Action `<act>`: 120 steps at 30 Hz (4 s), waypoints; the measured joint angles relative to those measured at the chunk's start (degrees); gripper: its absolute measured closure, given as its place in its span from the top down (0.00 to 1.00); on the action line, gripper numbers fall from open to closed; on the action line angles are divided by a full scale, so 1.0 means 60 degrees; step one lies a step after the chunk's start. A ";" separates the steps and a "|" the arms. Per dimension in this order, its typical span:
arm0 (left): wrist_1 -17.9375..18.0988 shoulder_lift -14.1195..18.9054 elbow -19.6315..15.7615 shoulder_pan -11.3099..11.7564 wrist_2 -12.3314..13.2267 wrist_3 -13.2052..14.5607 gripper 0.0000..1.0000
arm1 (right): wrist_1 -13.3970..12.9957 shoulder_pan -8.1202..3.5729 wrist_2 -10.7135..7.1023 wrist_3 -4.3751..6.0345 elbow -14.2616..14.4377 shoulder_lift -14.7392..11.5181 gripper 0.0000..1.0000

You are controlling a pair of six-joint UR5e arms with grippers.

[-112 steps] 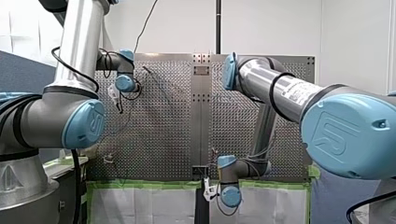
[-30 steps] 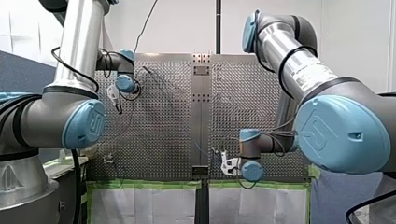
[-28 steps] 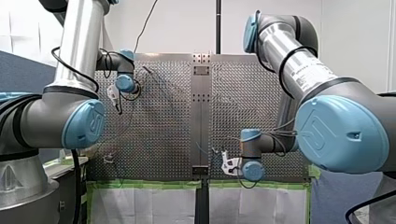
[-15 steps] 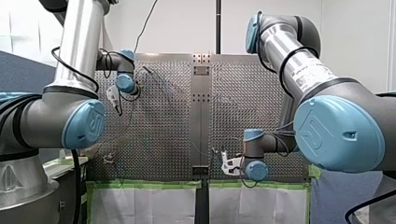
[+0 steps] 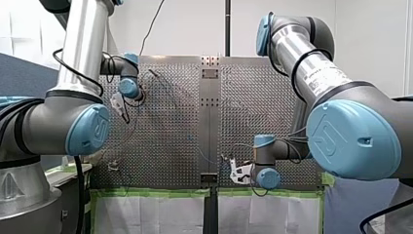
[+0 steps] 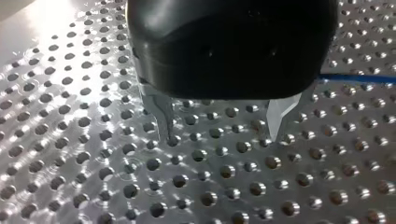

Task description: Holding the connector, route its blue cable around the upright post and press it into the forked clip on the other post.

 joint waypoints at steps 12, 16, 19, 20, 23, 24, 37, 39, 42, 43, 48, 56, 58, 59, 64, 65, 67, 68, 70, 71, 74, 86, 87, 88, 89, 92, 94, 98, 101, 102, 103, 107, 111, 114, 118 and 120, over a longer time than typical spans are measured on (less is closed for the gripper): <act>0.0844 0.0001 -0.0652 0.0122 0.0590 -0.0871 1.00 | 0.0021 0.0000 0.0000 -0.0012 0.0000 0.0002 0.00; 0.1155 -0.0001 -0.0825 0.0144 0.0678 -0.1182 1.00 | 0.0015 0.0001 0.0000 -0.0013 0.0000 0.0005 0.00; 0.1285 0.0000 -0.0863 0.0144 0.0647 -0.1408 1.00 | 0.0006 0.0007 0.0000 -0.0006 0.0000 0.0004 0.00; 0.1285 0.0000 -0.0867 0.0145 0.0630 -0.1477 1.00 | 0.0004 0.0009 0.0000 -0.0004 0.0000 0.0003 0.00; 0.1228 -0.0001 -0.0873 0.0148 0.0605 -0.1722 1.00 | -0.0001 0.0016 0.0001 -0.0003 0.0000 0.0002 0.00; 0.1211 -0.0001 -0.0874 0.0148 0.0605 -0.1796 1.00 | 0.0001 0.0024 0.0000 -0.0004 0.0001 0.0002 0.00; 0.1521 -0.0002 -0.1546 0.0174 0.1136 -0.2931 1.00 | 0.0029 0.0069 0.0000 -0.0016 0.0000 0.0004 0.00; 0.1571 -0.0001 -0.1599 0.0166 0.1212 -0.3076 1.00 | 0.0041 0.0076 0.0000 -0.0023 0.0000 0.0004 0.00; 0.1603 -0.0001 -0.1644 0.0112 0.1339 -0.3307 1.00 | 0.0057 0.0083 0.0000 -0.0037 0.0000 0.0005 0.00; 0.1604 -0.0001 -0.1665 0.0084 0.1380 -0.3406 1.00 | 0.0066 0.0085 0.0000 -0.0044 0.0000 0.0005 0.00; 0.1615 -0.0002 -0.1836 0.0020 0.1404 -0.3700 1.00 | 0.0125 0.0104 0.0001 -0.0090 0.0001 0.0005 0.00; 0.1638 0.0001 -0.2326 -0.0079 0.1411 -0.3518 1.00 | 0.0138 0.0139 0.0000 -0.0102 0.0002 0.0002 0.00; 0.1675 0.0005 -0.2510 -0.0107 0.1423 -0.3366 1.00 | 0.0139 0.0150 0.0000 -0.0102 0.0002 0.0002 0.00; 0.1715 0.0005 -0.2596 -0.0121 0.1429 -0.3289 1.00 | 0.0139 0.0153 0.0001 -0.0102 0.0001 0.0002 0.00; 0.1888 0.0022 -0.3066 -0.0172 0.1330 -0.2854 1.00 | 0.0139 0.0158 0.0011 -0.0102 0.0000 0.0008 0.00; 0.1876 0.0023 -0.3133 -0.0182 0.1293 -0.2768 1.00 | 0.0139 0.0159 0.0011 -0.0102 0.0000 0.0009 0.00; 0.1800 0.0029 -0.3235 -0.0200 0.1209 -0.2587 1.00 | 0.0139 0.0164 0.0011 -0.0104 0.0000 0.0009 0.00; 0.1754 0.0033 -0.3260 -0.0208 0.1175 -0.2516 1.00 | 0.0139 0.0170 0.0011 -0.0107 0.0000 0.0007 0.00; 0.1625 0.0069 -0.3291 -0.0232 0.1093 -0.2351 1.00 | 0.0139 0.0180 0.0007 -0.0112 0.0000 0.0007 0.00; 0.1562 0.0101 -0.3297 -0.0246 0.1056 -0.2281 1.00 | 0.0139 0.0182 0.0005 -0.0113 0.0000 0.0007 0.00; 0.1342 0.0263 -0.3313 -0.0311 0.0897 -0.2052 1.00 | 0.0139 0.0185 0.0002 -0.0115 0.0000 0.0007 0.00; 0.0443 0.1141 -0.3190 -0.0340 0.0026 -0.1150 1.00 | 0.0100 0.0188 0.0007 -0.0102 0.0000 0.0004 0.00; 0.0377 0.1209 -0.3138 -0.0334 -0.0044 -0.1081 1.00 | 0.0094 0.0188 0.0009 -0.0102 0.0001 0.0004 0.00; 0.0278 0.1303 -0.3058 -0.0332 -0.0139 -0.0986 1.00 | 0.0089 0.0189 0.0008 -0.0102 0.0001 0.0003 0.00; 0.0206 0.1375 -0.2992 -0.0332 -0.0210 -0.0914 1.00 | 0.0083 0.0189 0.0007 -0.0102 0.0001 0.0004 0.00; -0.0039 0.1619 -0.2758 -0.0336 -0.0454 -0.0670 1.00 | 0.0063 0.0190 -0.0029 -0.0097 0.0001 0.0005 0.00; -0.0195 0.1780 -0.2597 -0.0342 -0.0573 -0.0510 1.00 | 0.0056 0.0190 -0.0062 -0.0091 0.0000 0.0006 0.00; -0.0544 0.2130 -0.2249 -0.0345 -0.0682 -0.0161 1.00 | 0.0036 0.0189 -0.0095 -0.0079 0.0000 0.0006 0.00; -0.0801 0.2387 -0.1992 -0.0342 -0.0772 0.0096 1.00 | 0.0024 0.0188 -0.0109 -0.0075 0.0000 0.0004 0.00; -0.0878 0.2462 -0.1917 -0.0340 -0.0814 0.0173 1.00 | 0.0023 0.0189 -0.0112 -0.0074 0.0000 0.0004 0.00; -0.0979 0.2560 -0.1819 -0.0339 -0.0875 0.0271 1.00 | 0.0020 0.0189 -0.0114 -0.0073 0.0000 0.0003 0.00; -0.1277 0.2857 -0.1522 -0.0342 -0.1121 0.0568 1.00 | 0.0020 0.0189 -0.0117 -0.0079 -0.0004 0.0003 0.00; -0.1572 0.3152 -0.1227 -0.0327 -0.1405 0.0863 1.00 | 0.0030 0.0189 -0.0117 -0.0092 -0.0007 0.0003 0.00; -0.1805 0.3386 -0.0993 -0.0323 -0.1640 0.1097 1.00 | 0.0016 0.0189 -0.0118 -0.0096 -0.0011 0.0003 0.00; -0.2175 0.3755 -0.0624 -0.0315 -0.1930 0.1466 1.00 | 0.0007 0.0187 -0.0117 -0.0092 -0.0012 0.0002 0.00; -0.2308 0.3894 -0.0484 -0.0318 -0.1919 0.1603 1.00 | -0.0006 0.0186 -0.0121 -0.0086 -0.0011 0.0003 0.00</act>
